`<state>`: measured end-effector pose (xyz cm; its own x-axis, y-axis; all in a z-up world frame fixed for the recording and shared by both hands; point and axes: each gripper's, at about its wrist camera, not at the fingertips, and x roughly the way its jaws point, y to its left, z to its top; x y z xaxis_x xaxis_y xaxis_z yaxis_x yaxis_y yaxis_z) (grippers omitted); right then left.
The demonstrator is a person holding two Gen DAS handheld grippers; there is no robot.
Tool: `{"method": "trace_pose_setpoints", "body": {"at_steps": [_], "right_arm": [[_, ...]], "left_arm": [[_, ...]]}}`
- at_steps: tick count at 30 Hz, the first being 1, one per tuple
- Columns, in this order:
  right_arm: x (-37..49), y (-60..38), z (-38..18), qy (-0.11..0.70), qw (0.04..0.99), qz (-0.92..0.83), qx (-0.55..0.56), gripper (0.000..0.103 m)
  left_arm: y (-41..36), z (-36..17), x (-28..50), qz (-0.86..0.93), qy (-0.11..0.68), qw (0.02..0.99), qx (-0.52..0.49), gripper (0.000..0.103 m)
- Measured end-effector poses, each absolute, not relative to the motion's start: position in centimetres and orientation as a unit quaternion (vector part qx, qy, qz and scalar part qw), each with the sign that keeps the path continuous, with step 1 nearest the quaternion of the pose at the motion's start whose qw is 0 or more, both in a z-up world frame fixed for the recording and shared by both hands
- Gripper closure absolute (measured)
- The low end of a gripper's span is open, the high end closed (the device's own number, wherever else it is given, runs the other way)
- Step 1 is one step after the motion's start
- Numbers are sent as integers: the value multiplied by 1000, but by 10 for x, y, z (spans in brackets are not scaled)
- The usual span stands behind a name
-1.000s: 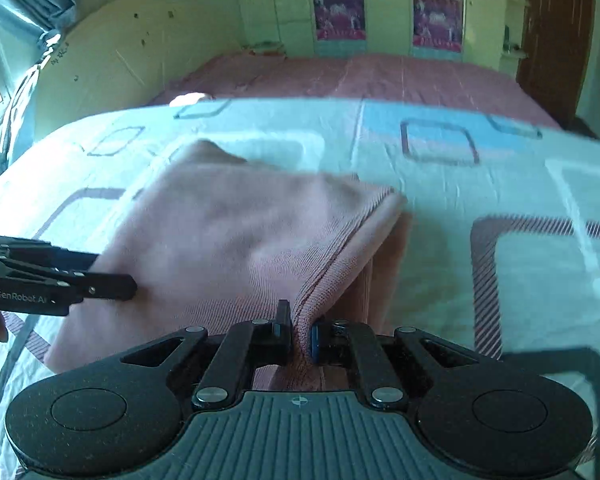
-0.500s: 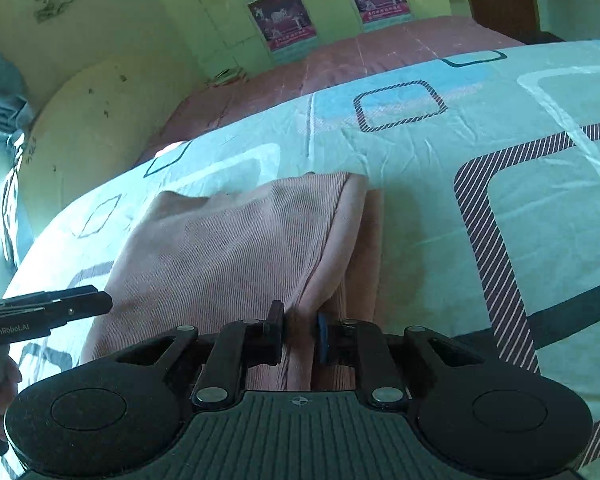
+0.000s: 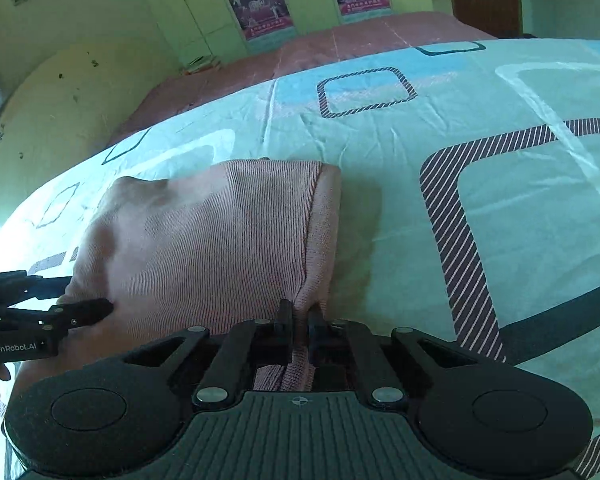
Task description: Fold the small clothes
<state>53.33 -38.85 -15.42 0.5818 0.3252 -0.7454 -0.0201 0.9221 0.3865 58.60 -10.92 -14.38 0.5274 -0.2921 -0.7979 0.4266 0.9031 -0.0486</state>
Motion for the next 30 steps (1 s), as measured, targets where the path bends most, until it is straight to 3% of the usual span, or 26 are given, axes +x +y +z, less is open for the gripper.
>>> {"method": "trace_pose_setpoints", "body": {"at_steps": [1, 3, 10, 14, 16, 17, 18, 19, 20, 25, 30], "right_arm": [[530, -391, -150, 444, 872, 102, 179, 97], [516, -395, -137, 431, 877, 104, 186, 77], [449, -399, -124, 435, 859, 157, 219, 77], [434, -385, -141, 466, 845, 159, 208, 77], [435, -381, -147, 464, 847, 154, 207, 78], [436, -378, -147, 461, 851, 157, 197, 101], [438, -377, -146, 459, 854, 158, 185, 100], [438, -378, -141, 454, 860, 154, 175, 100], [436, -381, -135, 446, 866, 149, 171, 100], [432, -390, -131, 456, 871, 134, 126, 101], [433, -385, -140, 468, 864, 131, 128, 100]], "left_arm": [[-103, -141, 584, -206, 438, 872, 63, 45], [-87, -131, 572, -210, 425, 880, 29, 45], [-35, -127, 509, -207, 418, 883, -50, 46], [-34, -147, 498, -193, 447, 873, -43, 46], [-37, -155, 500, -189, 457, 868, -48, 44], [-37, -158, 501, -185, 460, 867, -49, 45], [-37, -157, 502, -188, 460, 866, -52, 50], [-39, -154, 501, -196, 459, 865, -56, 62], [-41, -149, 499, -206, 454, 865, -58, 66], [-68, -154, 486, -220, 466, 857, 3, 63], [-53, -148, 481, -214, 471, 855, -16, 61]]}}
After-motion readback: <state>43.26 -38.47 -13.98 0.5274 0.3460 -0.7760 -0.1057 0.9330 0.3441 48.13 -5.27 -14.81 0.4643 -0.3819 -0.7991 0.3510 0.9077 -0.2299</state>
